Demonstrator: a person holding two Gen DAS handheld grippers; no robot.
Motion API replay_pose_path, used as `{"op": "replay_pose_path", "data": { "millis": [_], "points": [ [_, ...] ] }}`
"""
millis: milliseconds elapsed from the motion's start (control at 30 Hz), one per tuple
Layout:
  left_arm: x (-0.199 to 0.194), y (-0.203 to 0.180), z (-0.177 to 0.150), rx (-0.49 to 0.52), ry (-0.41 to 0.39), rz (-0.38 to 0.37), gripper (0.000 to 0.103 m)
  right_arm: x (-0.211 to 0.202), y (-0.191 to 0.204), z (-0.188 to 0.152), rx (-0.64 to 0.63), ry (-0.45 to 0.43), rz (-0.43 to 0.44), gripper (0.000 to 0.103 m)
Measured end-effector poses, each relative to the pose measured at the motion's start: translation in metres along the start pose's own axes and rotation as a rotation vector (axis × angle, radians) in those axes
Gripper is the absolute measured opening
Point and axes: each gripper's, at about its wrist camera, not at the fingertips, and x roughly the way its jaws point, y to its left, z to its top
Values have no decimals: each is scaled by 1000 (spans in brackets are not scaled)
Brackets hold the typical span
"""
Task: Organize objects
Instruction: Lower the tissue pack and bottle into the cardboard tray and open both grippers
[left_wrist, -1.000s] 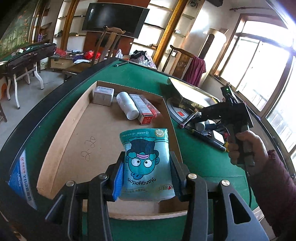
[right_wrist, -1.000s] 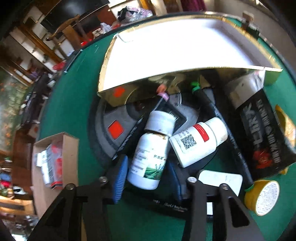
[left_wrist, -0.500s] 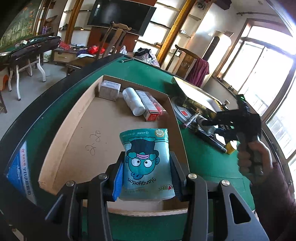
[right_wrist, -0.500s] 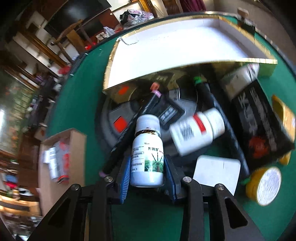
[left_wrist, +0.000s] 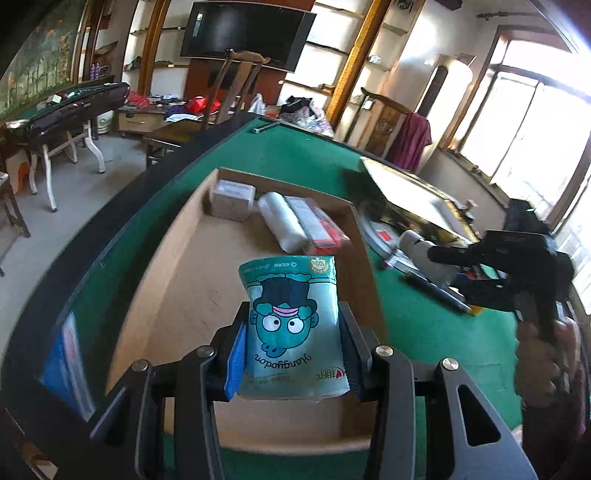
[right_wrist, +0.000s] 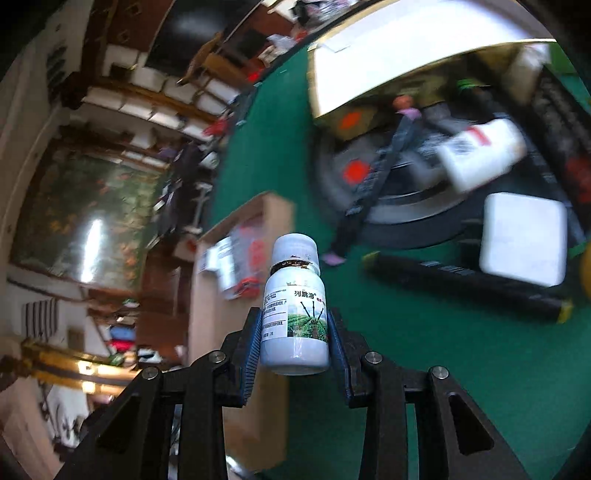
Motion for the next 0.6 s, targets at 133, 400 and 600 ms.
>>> {"op": "replay_pose_path", "data": {
  "millis": [133,400,600],
  "points": [
    [23,11,27,27,27,61,43,28,35,-3,-55,58,30,38],
    [78,47,59,-20,121,128,43,112,86,-11,-107,182,16,38],
    [93,61,59,-52,140,127,46,162,98,-6,-136,214,-44,38]
  ]
}}
